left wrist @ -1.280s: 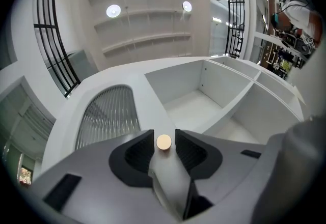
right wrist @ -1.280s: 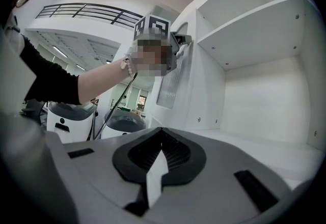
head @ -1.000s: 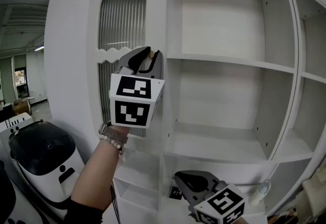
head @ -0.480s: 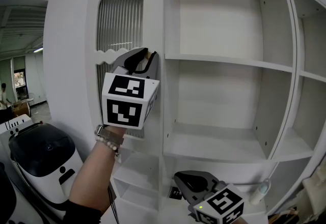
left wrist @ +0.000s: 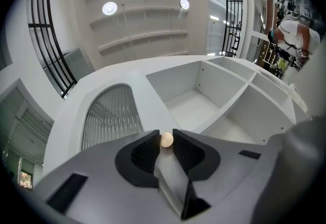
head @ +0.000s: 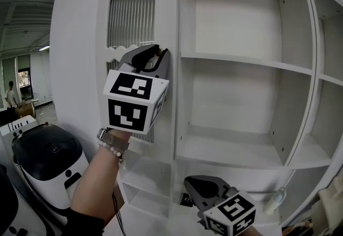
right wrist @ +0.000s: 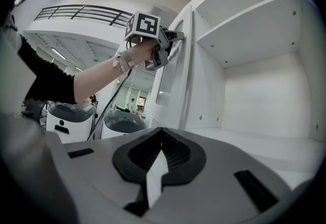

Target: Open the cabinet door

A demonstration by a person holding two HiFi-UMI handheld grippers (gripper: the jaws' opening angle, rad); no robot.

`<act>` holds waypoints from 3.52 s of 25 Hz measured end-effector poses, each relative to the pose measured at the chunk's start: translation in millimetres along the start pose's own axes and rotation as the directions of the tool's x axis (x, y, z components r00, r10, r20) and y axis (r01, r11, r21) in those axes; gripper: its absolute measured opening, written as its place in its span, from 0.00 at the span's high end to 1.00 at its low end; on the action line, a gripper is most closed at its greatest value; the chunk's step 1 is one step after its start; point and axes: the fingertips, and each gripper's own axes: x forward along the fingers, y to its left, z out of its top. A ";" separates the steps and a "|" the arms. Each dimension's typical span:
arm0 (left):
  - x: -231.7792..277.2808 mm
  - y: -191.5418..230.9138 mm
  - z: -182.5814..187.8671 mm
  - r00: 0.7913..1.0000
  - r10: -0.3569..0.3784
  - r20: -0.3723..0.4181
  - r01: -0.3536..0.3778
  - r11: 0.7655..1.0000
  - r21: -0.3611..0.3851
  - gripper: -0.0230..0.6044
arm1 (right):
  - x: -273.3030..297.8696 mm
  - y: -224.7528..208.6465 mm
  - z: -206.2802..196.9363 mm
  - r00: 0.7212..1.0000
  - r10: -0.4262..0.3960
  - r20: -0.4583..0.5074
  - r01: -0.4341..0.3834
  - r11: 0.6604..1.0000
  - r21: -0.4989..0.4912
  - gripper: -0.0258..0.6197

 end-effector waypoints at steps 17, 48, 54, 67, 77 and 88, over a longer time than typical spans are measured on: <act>-25.1 6.6 12.7 0.999 -0.028 0.027 0.029 0.999 -0.014 0.83 | 26.7 10.9 -5.0 0.998 0.049 0.041 -0.053 0.995 0.087 0.96; -29.8 8.3 16.1 0.998 0.003 0.056 -0.003 1.000 -0.005 0.83 | 87.0 2.2 -14.2 0.995 0.088 0.041 -0.091 0.992 0.092 0.85; -30.6 6.8 15.5 0.997 0.036 0.075 -0.038 0.999 0.028 0.83 | 86.6 3.0 -15.0 0.995 0.094 0.039 -0.098 0.990 0.100 0.85; -70.7 12.1 -6.3 0.995 0.091 0.045 -0.093 0.995 0.037 0.86 | 84.2 8.5 -13.8 0.995 0.090 0.046 -0.094 0.990 0.102 0.85; -142.0 14.5 -60.5 0.984 0.159 -0.085 -0.160 0.987 0.000 0.96 | 83.0 9.5 -13.6 0.996 0.072 0.058 -0.078 0.992 0.095 0.85; -230.4 -9.2 -113.0 0.947 0.214 -0.240 -0.235 0.970 -0.060 0.96 | 76.8 24.6 -9.7 0.995 0.059 0.084 -0.064 0.997 0.052 0.85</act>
